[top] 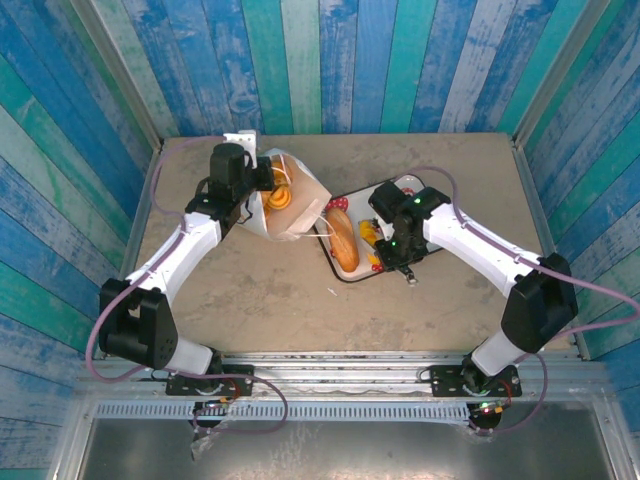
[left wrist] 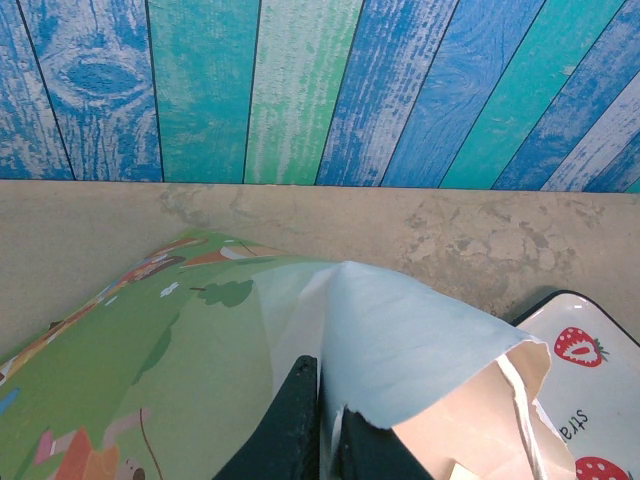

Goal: Take the fake bread out of the paper bag

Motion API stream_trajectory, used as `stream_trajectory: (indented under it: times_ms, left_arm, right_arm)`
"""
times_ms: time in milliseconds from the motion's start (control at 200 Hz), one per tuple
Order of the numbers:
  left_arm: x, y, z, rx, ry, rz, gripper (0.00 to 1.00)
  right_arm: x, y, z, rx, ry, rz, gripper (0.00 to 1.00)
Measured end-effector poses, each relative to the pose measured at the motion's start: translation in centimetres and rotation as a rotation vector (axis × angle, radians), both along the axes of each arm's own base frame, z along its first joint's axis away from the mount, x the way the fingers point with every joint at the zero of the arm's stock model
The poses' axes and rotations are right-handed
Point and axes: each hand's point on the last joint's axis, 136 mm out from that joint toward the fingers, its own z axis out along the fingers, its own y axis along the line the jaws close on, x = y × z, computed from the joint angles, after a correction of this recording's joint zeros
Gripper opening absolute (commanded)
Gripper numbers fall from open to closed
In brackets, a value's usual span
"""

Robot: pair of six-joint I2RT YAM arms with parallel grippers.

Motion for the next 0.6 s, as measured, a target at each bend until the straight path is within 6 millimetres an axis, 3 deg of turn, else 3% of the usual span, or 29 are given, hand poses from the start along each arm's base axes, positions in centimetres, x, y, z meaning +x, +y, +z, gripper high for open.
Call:
stream_trajectory:
  times_ms: [346, 601]
  left_arm:
    - [0.0, 0.0, 0.0, 0.011, -0.003, -0.004, 0.09]
    - [0.0, 0.0, 0.0, 0.014, -0.004, -0.005, 0.09]
  right_arm:
    - [-0.3, 0.4, 0.4, 0.03, 0.007, 0.009, 0.47]
    - [0.2, 0.9, 2.3, 0.079, -0.036, 0.011, 0.44]
